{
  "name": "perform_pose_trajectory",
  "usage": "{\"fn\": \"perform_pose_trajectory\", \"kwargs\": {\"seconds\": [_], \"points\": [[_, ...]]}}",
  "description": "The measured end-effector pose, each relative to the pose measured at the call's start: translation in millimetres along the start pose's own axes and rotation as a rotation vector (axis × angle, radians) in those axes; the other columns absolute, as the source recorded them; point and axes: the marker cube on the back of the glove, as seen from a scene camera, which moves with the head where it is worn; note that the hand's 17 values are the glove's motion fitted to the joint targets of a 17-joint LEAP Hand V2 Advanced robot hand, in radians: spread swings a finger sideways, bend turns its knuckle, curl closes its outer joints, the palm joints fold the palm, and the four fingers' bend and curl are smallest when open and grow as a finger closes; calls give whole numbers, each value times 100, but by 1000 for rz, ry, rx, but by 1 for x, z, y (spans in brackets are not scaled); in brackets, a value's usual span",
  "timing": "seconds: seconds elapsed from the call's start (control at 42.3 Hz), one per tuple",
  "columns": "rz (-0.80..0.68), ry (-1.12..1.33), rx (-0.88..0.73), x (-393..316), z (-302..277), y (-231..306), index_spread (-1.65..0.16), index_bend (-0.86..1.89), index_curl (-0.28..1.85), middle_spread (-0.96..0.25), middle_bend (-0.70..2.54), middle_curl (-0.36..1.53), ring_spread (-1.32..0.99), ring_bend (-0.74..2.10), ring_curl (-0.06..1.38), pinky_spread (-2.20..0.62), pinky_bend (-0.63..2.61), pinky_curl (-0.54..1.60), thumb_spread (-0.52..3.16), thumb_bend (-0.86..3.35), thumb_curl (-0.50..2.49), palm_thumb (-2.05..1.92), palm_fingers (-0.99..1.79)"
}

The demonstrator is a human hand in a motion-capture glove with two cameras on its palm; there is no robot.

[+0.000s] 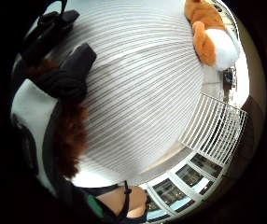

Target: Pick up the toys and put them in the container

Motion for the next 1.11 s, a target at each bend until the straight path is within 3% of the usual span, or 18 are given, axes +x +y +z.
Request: {"fn": "perform_pose_trajectory", "kwargs": {"seconds": [0.071,0.142,0.283,0.402,0.472,0.567,0.779,0.945,1.11], "points": [[-16,34,33,-2,-6,-2,-27,50,47,-12,19,33,-25,58,32,-26,79,38,124,46,41,80,93],[-20,49,51,-1,-10,-3,-24,53,48,-15,34,38,-28,70,36,-34,69,35,125,55,47,93,127],[8,50,68,-7,-52,-14,-19,54,53,-19,62,47,-33,80,40,-42,63,34,135,69,54,105,138],[117,63,282,-29,-101,-31,-23,28,51,-23,70,49,-36,98,44,-43,68,36,112,44,53,79,121],[28,65,243,-44,-140,-24,-25,20,50,-28,66,49,-38,105,46,-45,73,37,102,37,54,72,116],[-56,62,318,-70,-193,-27,-28,13,47,-33,65,50,-39,110,48,-47,77,38,93,32,57,69,113],[-118,82,413,-143,-282,-36,-33,12,44,-38,65,52,-40,115,50,-48,82,39,80,26,64,69,109],[-190,74,430,-225,-324,-35,-35,12,43,-41,65,54,-41,117,49,-48,83,39,73,24,69,69,108],[-264,100,433,-305,-322,-29,-37,13,42,-43,64,56,-41,117,49,-48,83,39,69,22,74,70,108]]}}
